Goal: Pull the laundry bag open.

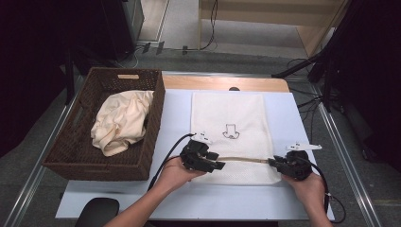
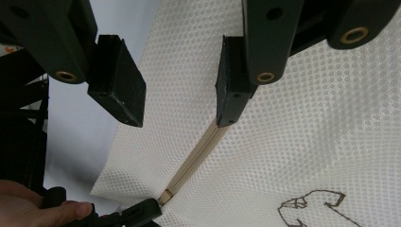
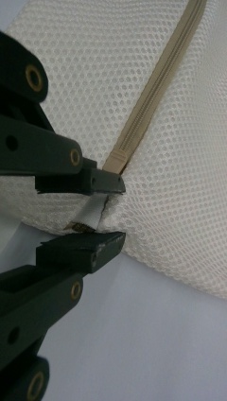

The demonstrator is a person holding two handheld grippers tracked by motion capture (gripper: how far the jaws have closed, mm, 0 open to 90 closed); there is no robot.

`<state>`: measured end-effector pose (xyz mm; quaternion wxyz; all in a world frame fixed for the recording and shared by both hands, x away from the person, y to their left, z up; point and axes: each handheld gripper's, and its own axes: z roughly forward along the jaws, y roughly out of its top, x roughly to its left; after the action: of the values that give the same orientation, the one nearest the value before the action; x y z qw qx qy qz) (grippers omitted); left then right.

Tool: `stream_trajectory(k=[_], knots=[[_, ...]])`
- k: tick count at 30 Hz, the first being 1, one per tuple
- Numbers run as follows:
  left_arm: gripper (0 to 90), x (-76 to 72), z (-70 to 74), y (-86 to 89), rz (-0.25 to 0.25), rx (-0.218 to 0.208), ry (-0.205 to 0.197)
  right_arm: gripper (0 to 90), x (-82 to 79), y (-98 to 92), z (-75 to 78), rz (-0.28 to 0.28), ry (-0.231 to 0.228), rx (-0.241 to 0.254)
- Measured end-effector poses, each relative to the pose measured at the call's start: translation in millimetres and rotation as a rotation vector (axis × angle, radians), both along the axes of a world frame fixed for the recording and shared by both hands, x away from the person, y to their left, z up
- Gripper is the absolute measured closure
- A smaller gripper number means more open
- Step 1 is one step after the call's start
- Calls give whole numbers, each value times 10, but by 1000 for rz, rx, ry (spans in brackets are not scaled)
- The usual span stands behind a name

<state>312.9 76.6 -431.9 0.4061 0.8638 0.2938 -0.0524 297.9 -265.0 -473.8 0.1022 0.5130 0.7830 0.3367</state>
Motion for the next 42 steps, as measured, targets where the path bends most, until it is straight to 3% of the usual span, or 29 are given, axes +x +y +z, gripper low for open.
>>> stream_trajectory(k=[6,12,23,30,36,42], knots=[[558,-11,-4,-1,-20,6,-15,831,58,-18,44,-6,68,36],[579,-53,36,-7,-27,-8,-36,834,51,38,148,-7,81,92],[412,-57,31,-36,-43,-17,-1,833,-29,135,307,12,64,186],[322,-80,61,-60,-53,-38,-9,834,-90,270,372,44,41,197],[322,-83,58,-84,-54,-48,3,834,-119,366,400,72,33,210],[399,-77,81,-101,-48,-37,12,834,-149,471,417,93,24,211]])
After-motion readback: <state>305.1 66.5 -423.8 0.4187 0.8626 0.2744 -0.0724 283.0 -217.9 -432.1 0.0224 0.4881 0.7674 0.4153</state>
